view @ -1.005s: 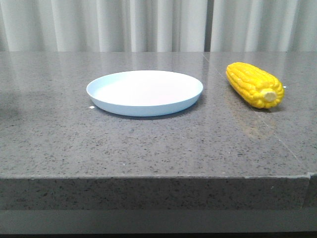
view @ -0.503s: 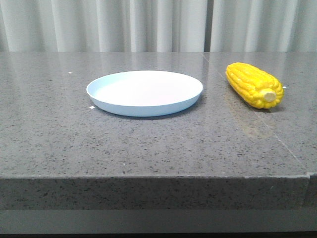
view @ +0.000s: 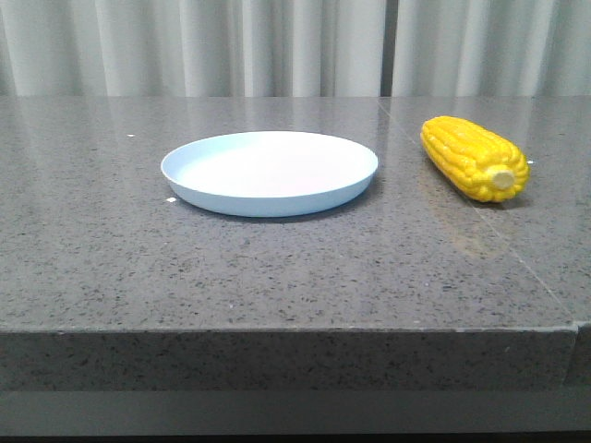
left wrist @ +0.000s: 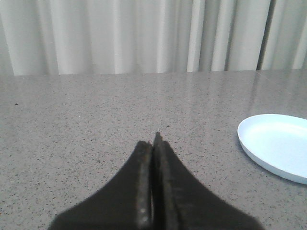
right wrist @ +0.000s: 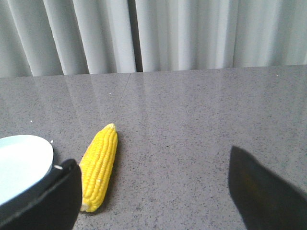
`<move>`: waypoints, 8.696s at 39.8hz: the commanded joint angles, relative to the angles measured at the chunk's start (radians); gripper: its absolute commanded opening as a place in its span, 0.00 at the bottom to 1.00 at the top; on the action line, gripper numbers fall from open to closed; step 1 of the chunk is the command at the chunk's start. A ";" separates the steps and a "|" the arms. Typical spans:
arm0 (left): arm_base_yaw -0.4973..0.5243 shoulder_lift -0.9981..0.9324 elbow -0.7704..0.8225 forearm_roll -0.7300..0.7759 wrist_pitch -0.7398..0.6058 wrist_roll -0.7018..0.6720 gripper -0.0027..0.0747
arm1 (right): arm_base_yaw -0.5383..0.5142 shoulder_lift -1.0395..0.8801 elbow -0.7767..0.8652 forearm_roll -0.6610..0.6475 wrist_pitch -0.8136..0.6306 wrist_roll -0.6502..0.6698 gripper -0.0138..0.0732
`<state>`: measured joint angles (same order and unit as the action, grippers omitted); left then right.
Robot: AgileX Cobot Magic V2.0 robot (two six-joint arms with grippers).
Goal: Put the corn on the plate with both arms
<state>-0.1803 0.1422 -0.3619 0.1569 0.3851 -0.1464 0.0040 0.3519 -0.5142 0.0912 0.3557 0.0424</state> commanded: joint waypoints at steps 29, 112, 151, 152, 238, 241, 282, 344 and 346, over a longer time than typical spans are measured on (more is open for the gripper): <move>0.003 0.010 -0.026 0.003 -0.083 -0.012 0.01 | 0.158 0.829 -0.596 0.109 0.324 -0.008 0.91; 0.003 0.010 -0.026 0.003 -0.083 -0.012 0.01 | 0.537 1.382 -1.124 -0.047 0.454 0.330 0.36; 0.003 0.010 -0.026 0.003 -0.083 -0.012 0.01 | 0.563 1.458 -1.231 -0.069 0.504 0.376 0.78; 0.003 0.010 -0.026 0.003 -0.083 -0.012 0.01 | 0.563 1.452 -1.243 -0.078 0.519 0.376 0.77; 0.003 0.010 -0.026 0.003 -0.083 -0.012 0.01 | 0.020 -0.141 0.008 -0.151 0.128 0.143 0.08; 0.003 0.010 -0.026 0.003 -0.083 -0.012 0.01 | 0.020 -0.141 0.008 -0.151 0.128 0.143 0.08; 0.003 0.010 -0.022 0.003 -0.089 -0.012 0.01 | 0.020 -0.141 0.008 -0.151 0.128 0.143 0.08; 0.178 -0.164 0.395 -0.252 -0.272 0.250 0.01 | 0.020 -0.141 0.008 -0.151 0.128 0.143 0.08; 0.178 -0.164 0.395 -0.252 -0.272 0.250 0.01 | 0.020 -0.141 0.008 -0.151 0.128 0.143 0.08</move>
<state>-0.0052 -0.0054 0.0094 -0.0849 0.1874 0.1010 0.0262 0.1990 -0.4798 -0.0442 0.5699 0.1954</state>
